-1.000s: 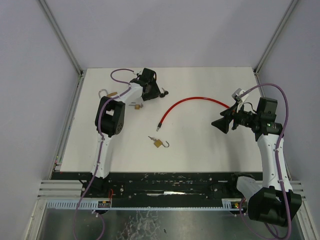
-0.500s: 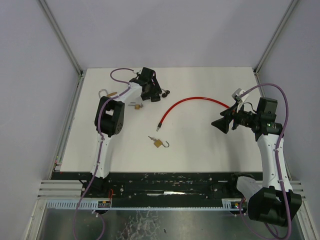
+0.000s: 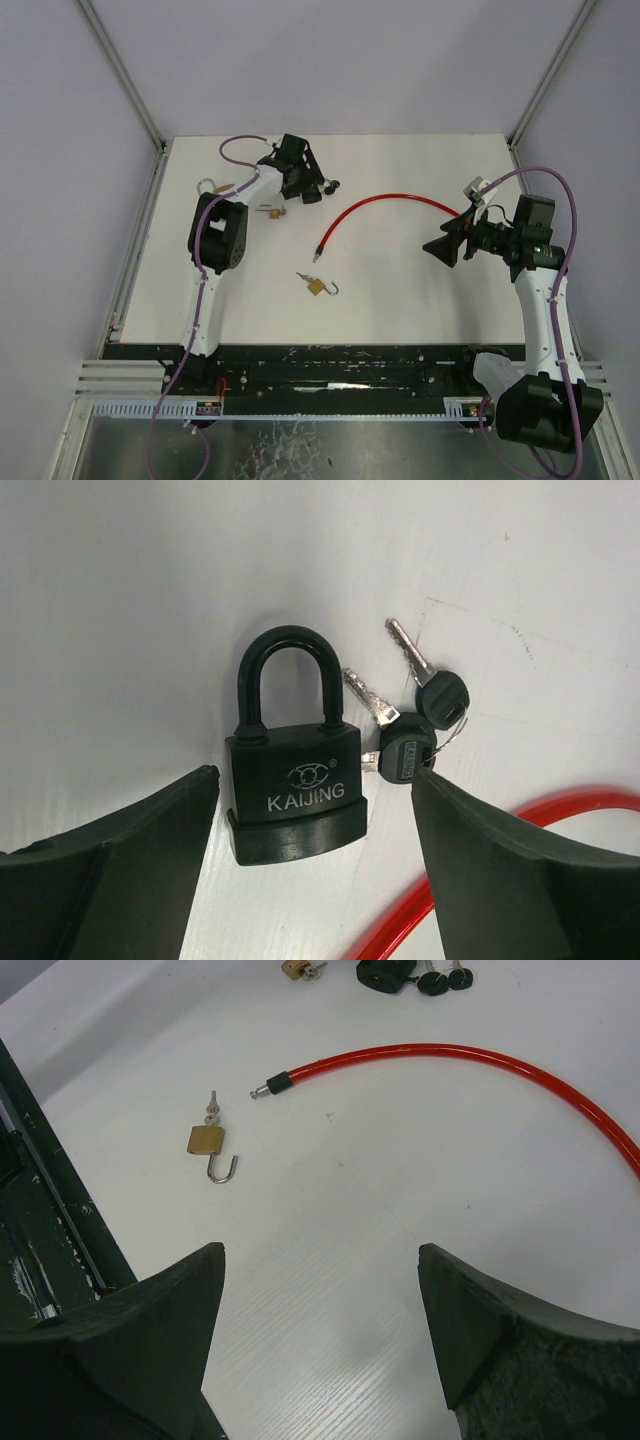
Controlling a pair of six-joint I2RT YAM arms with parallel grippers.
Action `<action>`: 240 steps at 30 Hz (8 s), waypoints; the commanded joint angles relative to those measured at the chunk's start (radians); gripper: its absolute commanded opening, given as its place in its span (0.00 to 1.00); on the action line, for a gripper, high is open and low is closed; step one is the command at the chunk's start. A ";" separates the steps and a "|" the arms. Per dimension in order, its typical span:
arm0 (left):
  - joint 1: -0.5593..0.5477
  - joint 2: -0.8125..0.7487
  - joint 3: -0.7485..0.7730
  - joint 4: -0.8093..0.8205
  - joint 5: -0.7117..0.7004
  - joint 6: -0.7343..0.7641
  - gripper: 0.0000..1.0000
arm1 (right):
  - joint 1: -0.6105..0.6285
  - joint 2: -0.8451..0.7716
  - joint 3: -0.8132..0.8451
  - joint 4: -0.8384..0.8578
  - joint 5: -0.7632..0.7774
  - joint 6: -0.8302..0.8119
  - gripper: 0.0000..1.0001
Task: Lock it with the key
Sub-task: Place the lock at the center of the board, then pick up the lock from the center of the board.
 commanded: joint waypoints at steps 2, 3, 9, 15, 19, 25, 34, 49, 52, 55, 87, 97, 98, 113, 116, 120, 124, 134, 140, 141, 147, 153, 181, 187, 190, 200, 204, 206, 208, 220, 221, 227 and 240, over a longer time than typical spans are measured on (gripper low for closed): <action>0.027 -0.082 -0.053 0.118 0.010 0.011 0.80 | -0.005 -0.014 0.001 0.029 -0.019 0.001 0.84; 0.030 -0.094 -0.068 0.138 0.013 0.013 0.81 | -0.005 -0.014 0.001 0.029 -0.019 0.000 0.84; 0.047 -0.169 -0.178 0.246 0.011 0.021 1.00 | -0.004 -0.012 0.000 0.027 -0.019 -0.002 0.84; 0.048 -0.242 -0.246 0.310 -0.028 0.075 1.00 | -0.005 -0.012 0.000 0.027 -0.019 -0.002 0.84; 0.050 -0.305 -0.321 0.398 -0.042 0.105 1.00 | -0.005 -0.012 0.001 0.026 -0.020 -0.004 0.84; 0.061 -0.420 -0.465 0.574 0.019 0.100 1.00 | -0.005 -0.013 0.000 0.025 -0.021 -0.005 0.84; 0.221 -0.477 -0.868 1.219 0.312 -0.336 1.00 | -0.004 -0.014 0.000 0.024 -0.020 -0.007 0.84; -0.073 -0.585 -0.656 0.792 -0.093 0.469 1.00 | -0.004 -0.015 0.001 0.022 -0.018 -0.009 0.85; -0.101 -0.572 -0.668 0.852 0.005 0.528 1.00 | -0.004 -0.017 0.002 0.021 -0.018 -0.012 0.85; -0.099 -0.538 -0.607 0.773 0.178 0.570 1.00 | -0.005 -0.018 0.001 0.020 -0.016 -0.013 0.85; -0.262 0.057 0.237 -0.327 0.214 1.191 0.48 | -0.007 -0.026 0.001 0.018 -0.006 -0.023 0.85; -0.263 0.089 0.235 -0.340 0.169 1.222 0.26 | -0.007 -0.025 0.000 0.019 -0.010 -0.022 0.85; -0.262 0.093 0.236 -0.346 0.169 1.227 0.26 | -0.007 -0.025 0.000 0.019 -0.009 -0.021 0.85; -0.263 0.136 0.265 -0.394 0.181 1.227 0.29 | -0.007 -0.026 0.000 0.018 -0.011 -0.020 0.85; -0.263 0.141 0.268 -0.393 0.163 1.219 0.29 | -0.007 -0.027 0.000 0.018 -0.013 -0.020 0.85; -0.264 0.146 0.268 -0.394 0.155 1.215 0.29 | -0.006 -0.027 0.000 0.019 -0.015 -0.021 0.85; -0.264 0.150 0.267 -0.394 0.142 1.208 0.33 | -0.007 -0.028 0.000 0.018 -0.014 -0.020 0.85; -0.265 0.164 0.270 -0.393 0.091 1.194 0.27 | -0.006 -0.028 0.001 0.018 -0.016 -0.020 0.85; -0.266 0.160 0.273 -0.394 0.092 1.195 0.08 | -0.007 -0.029 0.001 0.019 -0.016 -0.020 0.85; -0.268 0.158 0.273 -0.393 0.093 1.199 0.05 | -0.006 -0.029 0.000 0.018 -0.016 -0.020 0.85; -0.275 0.115 0.252 -0.342 0.054 1.196 0.00 | -0.007 -0.028 0.000 0.018 -0.016 -0.020 0.85; -0.293 -0.050 0.058 -0.099 -0.065 1.206 0.00 | -0.007 -0.025 0.000 0.020 -0.017 -0.020 0.85; -0.399 -0.547 -0.694 0.861 -0.251 1.440 0.00 | -0.002 0.087 0.035 0.149 0.036 -0.188 0.86; -0.407 -0.600 -0.783 0.989 -0.246 1.463 0.00 | -0.002 0.174 0.040 0.296 0.053 -0.491 1.00; -0.406 -0.620 -0.817 1.042 -0.242 1.465 0.00 | 0.000 0.291 0.131 0.253 0.077 -0.507 1.00; -0.416 -0.671 -0.911 1.181 -0.217 1.475 0.00 | 0.025 0.462 0.190 0.390 0.217 -0.257 0.98; -0.424 -0.687 -0.940 1.222 -0.200 1.490 0.00 | 0.048 0.569 0.246 0.388 0.291 -0.216 0.94; -0.427 -0.689 -0.943 1.225 -0.198 1.496 0.00 | 0.055 0.620 0.280 0.384 0.347 -0.208 0.93; -0.430 -0.689 -0.946 1.228 -0.196 1.502 0.00 | 0.055 0.668 0.312 0.369 0.378 -0.204 0.90; -0.433 -0.691 -0.953 1.238 -0.189 1.505 0.00 | 0.115 0.843 0.408 0.281 0.576 -0.313 0.70; -0.433 -0.693 -0.953 1.238 -0.187 1.503 0.00 | 0.121 0.850 0.409 0.277 0.590 -0.324 0.67; -0.433 -0.696 -0.959 1.245 -0.189 1.501 0.00 | 0.131 0.854 0.426 0.258 0.605 -0.334 0.33; -0.433 -0.694 -0.952 1.257 -0.228 1.472 0.00 | 0.120 0.563 0.427 0.125 0.372 -0.321 0.00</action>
